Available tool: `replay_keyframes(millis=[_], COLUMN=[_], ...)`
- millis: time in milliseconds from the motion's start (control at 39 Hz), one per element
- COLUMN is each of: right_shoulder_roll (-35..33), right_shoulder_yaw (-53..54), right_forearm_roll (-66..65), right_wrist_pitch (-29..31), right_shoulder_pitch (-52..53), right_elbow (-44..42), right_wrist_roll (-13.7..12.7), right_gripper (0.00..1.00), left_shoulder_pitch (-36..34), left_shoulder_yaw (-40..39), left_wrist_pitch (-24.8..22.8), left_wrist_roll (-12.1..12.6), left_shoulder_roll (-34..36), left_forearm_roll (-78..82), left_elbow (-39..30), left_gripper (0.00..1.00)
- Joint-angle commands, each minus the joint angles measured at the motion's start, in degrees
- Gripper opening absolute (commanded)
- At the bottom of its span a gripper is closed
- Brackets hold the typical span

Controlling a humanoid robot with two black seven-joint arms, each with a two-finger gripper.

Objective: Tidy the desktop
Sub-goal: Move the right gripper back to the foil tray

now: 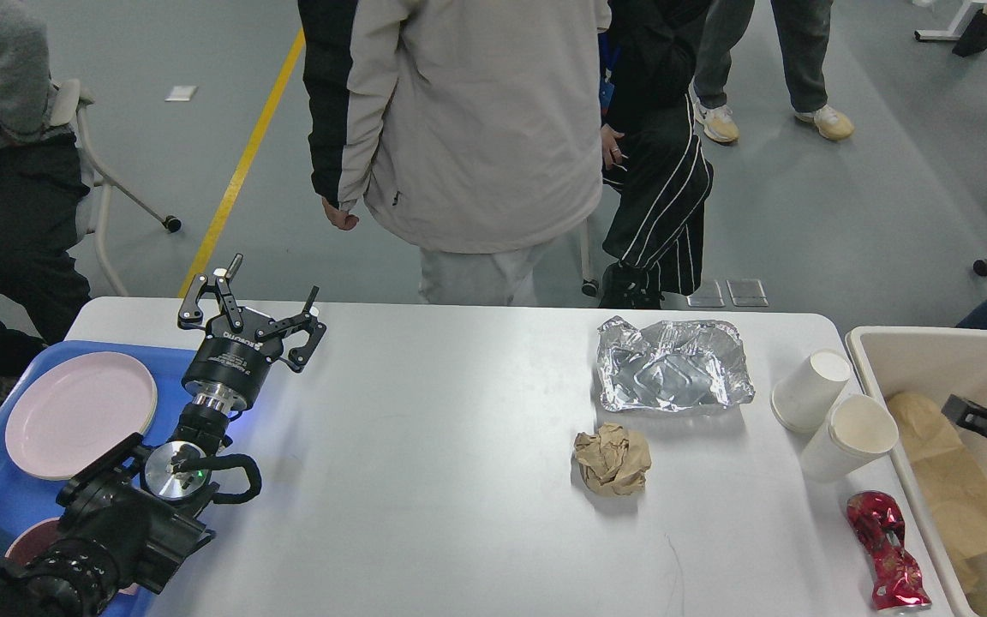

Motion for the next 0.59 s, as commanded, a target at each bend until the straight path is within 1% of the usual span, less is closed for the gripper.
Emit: replay_keyframes(millis=[0, 26, 102, 205, 231, 307, 359, 410, 436, 487, 512, 564], right_shoulder_roll=[-0.3, -0.3, -0.4, -0.1, -0.1, 0.0, 0.5, 1.2, 1.8, 2.4, 2.4, 2.1], right_shoulder_yaw=[3.0, 3.8, 7.0, 7.2, 7.1, 7.1, 7.1, 7.1, 7.1, 7.1, 7.1, 7.1], right_forearm_roll=[0.6, 0.6, 0.6, 0.2, 0.2, 0.0, -0.3, -0.6, -0.6, -0.7, -1.0, -2.6], right_wrist_pitch=[2.2, 3.2, 8.6, 15.0, 17.6, 22.6, 27.0, 37.0, 40.9, 43.4, 43.9, 43.9], right_shoulder_pitch=[5.2, 6.0, 11.1, 17.9, 20.4, 25.0, 28.7, 36.8, 40.8, 44.9, 48.7, 52.7], right_elbow=[-0.1, -0.1, 0.0, 0.8, 0.8, 1.0, 1.6, 4.4, 6.8, 10.8, 16.3, 23.5], right_wrist_roll=[0.0, 0.0, 0.1, 0.2, 0.3, 0.5, 0.6, 0.7, 0.7, 0.6, 0.6, 0.6], right_gripper=[1.00, 1.00, 1.00, 1.00, 1.00, 1.00, 1.00, 1.00, 1.00, 1.00, 1.00, 1.00], left_shoulder_pitch=[0.0, 0.0, 0.0, 0.0, 0.0, 0.0, 0.0, 0.0, 0.0, -0.1, -0.1, -0.1], left_shoulder_yaw=[0.0, 0.1, 0.0, 0.0, 0.0, 0.0, 0.0, 0.0, 0.0, 0.1, 0.0, 0.0], left_wrist_pitch=[0.0, 0.0, 0.0, 0.0, 0.0, 0.0, 0.0, 0.0, 0.0, 0.0, 0.0, 0.0], left_wrist_roll=[0.0, 0.0, 0.0, 0.0, 0.0, 0.0, 0.0, 0.0, 0.0, 0.0, 0.0, 0.0], left_shoulder_roll=[0.0, 0.0, 0.0, 0.0, 0.0, 0.0, 0.0, 0.0, 0.0, 0.0, 0.0, 0.0], left_forearm_roll=[0.1, 0.0, 0.0, 0.0, 0.0, 0.0, 0.1, 0.1, 0.0, 0.1, 0.0, 0.1], left_elbow=[0.0, 0.0, 0.0, 0.0, 0.0, 0.0, 0.0, 0.0, 0.0, 0.0, 0.0, 0.0], left_gripper=[0.99, 0.99, 0.99, 0.99, 0.99, 0.99, 0.99, 0.99, 0.99, 0.99, 0.99, 0.99])
